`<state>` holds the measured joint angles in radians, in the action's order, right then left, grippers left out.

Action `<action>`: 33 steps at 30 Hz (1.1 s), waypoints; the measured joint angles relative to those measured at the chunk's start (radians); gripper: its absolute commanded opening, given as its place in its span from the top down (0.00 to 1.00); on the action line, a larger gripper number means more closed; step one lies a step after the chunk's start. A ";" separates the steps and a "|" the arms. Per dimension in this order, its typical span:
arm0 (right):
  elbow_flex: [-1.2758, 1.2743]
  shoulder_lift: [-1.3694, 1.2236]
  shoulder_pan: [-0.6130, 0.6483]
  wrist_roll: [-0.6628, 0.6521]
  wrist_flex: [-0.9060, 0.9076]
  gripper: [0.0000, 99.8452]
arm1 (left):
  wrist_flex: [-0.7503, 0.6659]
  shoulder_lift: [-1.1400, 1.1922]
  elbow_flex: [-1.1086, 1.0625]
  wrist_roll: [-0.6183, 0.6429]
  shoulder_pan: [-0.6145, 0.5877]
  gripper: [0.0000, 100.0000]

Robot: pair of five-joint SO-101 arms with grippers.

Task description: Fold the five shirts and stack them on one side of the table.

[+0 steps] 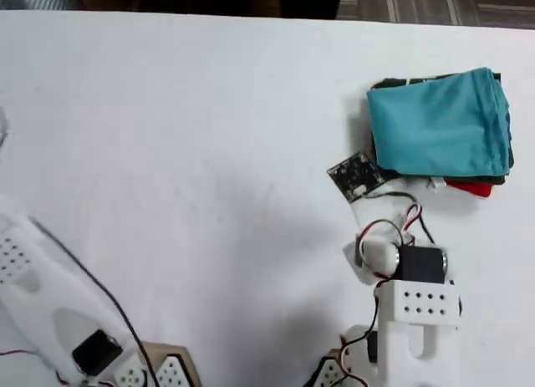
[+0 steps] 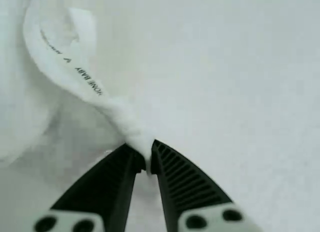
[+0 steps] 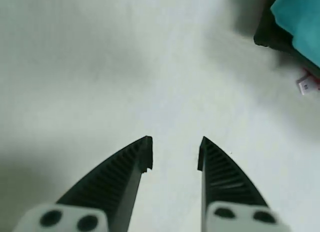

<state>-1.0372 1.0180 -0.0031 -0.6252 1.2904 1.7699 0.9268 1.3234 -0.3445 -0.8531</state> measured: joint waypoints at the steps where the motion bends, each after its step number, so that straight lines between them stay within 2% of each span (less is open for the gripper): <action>1: -0.015 0.000 0.000 0.000 -0.021 0.85 | 0.000 -0.049 -0.068 0.020 0.041 0.98; 7: -0.077 0.000 0.000 0.000 -0.107 0.85 | 0.000 -0.400 -0.523 0.115 0.339 0.98; 9: -0.078 0.000 0.000 0.021 -0.118 0.85 | 0.000 -0.508 -0.611 0.135 0.459 0.98; 15: -0.081 0.000 0.000 0.112 -0.123 0.85 | 0.000 -0.694 -0.658 0.143 0.821 0.98; 19: -0.081 0.000 0.000 0.127 -0.123 0.82 | 0.000 -0.697 -0.671 0.143 0.961 0.94; 24: -0.081 0.000 0.000 0.127 -0.140 0.73 | 0.000 -0.704 -0.666 0.141 0.988 0.74; 27: -0.081 0.000 0.000 0.130 -0.167 0.75 | 0.000 -0.704 -0.632 0.141 0.930 0.76; 33: -0.081 0.000 0.031 0.130 -0.201 0.75 | 0.000 -0.727 -0.545 0.141 0.726 0.77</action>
<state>-1.1185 1.0180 0.0276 -0.4948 1.0894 1.7699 0.1995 0.7787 -0.2033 -0.1274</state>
